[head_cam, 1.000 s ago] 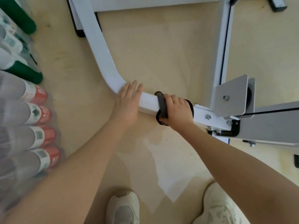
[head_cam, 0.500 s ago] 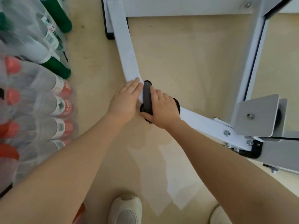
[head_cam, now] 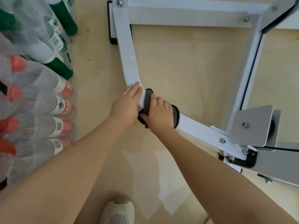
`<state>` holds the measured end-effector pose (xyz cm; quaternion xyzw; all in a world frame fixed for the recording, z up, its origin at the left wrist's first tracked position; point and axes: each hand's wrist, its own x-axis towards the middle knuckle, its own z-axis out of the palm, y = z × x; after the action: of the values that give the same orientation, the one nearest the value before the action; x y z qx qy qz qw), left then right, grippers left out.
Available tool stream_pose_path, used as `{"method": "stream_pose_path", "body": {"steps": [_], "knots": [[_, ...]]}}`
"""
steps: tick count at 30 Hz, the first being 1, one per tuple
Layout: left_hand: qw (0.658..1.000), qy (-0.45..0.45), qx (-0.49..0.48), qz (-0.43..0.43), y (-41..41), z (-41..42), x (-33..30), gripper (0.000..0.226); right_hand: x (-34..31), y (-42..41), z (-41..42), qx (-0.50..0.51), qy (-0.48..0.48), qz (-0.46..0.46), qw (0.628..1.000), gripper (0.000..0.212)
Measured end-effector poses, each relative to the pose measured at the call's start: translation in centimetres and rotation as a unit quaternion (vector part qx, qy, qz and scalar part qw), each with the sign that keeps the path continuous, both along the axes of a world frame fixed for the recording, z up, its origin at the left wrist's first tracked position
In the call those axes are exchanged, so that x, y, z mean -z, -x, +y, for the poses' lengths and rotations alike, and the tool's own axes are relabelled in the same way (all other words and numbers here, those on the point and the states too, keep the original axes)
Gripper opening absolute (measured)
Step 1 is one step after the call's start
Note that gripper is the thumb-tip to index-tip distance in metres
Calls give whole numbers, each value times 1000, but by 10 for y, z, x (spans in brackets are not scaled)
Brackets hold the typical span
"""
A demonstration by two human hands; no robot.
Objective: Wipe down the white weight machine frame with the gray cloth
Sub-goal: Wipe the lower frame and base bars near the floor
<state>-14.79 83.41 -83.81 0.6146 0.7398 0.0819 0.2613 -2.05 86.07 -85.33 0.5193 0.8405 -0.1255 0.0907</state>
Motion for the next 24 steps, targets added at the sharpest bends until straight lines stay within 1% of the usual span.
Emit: {"method": "stream_pose_path", "body": {"steps": [2,4,6,8,11,13,15,16,18,20,21,23,24], "knots": [[1000,1,-18,-24,-1,1,-1,68,-4,4,4,-18,40,57,997,84],[998,-1,-40,-53,-2,3,-4,70,-11,-14,3,-74,50,66,994,83],[996,-3,-57,-71,-1,3,-6,73,-13,-43,3,-118,41,30,992,79],[995,-6,-66,-72,0,3,-6,75,-12,-62,2,-115,18,-14,993,75],[995,-14,-65,-79,1,2,-4,75,-9,-55,-7,-86,-41,-65,993,72],[986,-20,-91,-140,3,0,-3,75,-6,-39,-10,-76,-72,-74,992,71],[962,-43,-155,-222,11,-1,-3,74,-3,-22,-7,-98,-88,-59,989,70],[949,-67,-191,-241,17,-3,-3,74,-1,-13,-3,-121,-77,-43,989,70],[930,-113,-255,-238,28,-7,-2,75,7,4,4,-162,-34,-21,986,68],[916,-138,-296,-232,39,-13,1,78,9,20,10,-218,-49,-3,975,66],[913,-139,-305,-233,43,-18,2,80,10,29,15,-255,-66,14,965,60],[913,-134,-308,-233,51,-27,5,84,12,50,29,-313,-70,40,946,43],[913,-130,-308,-232,54,-32,6,84,12,64,39,-323,-62,46,943,40]]}}
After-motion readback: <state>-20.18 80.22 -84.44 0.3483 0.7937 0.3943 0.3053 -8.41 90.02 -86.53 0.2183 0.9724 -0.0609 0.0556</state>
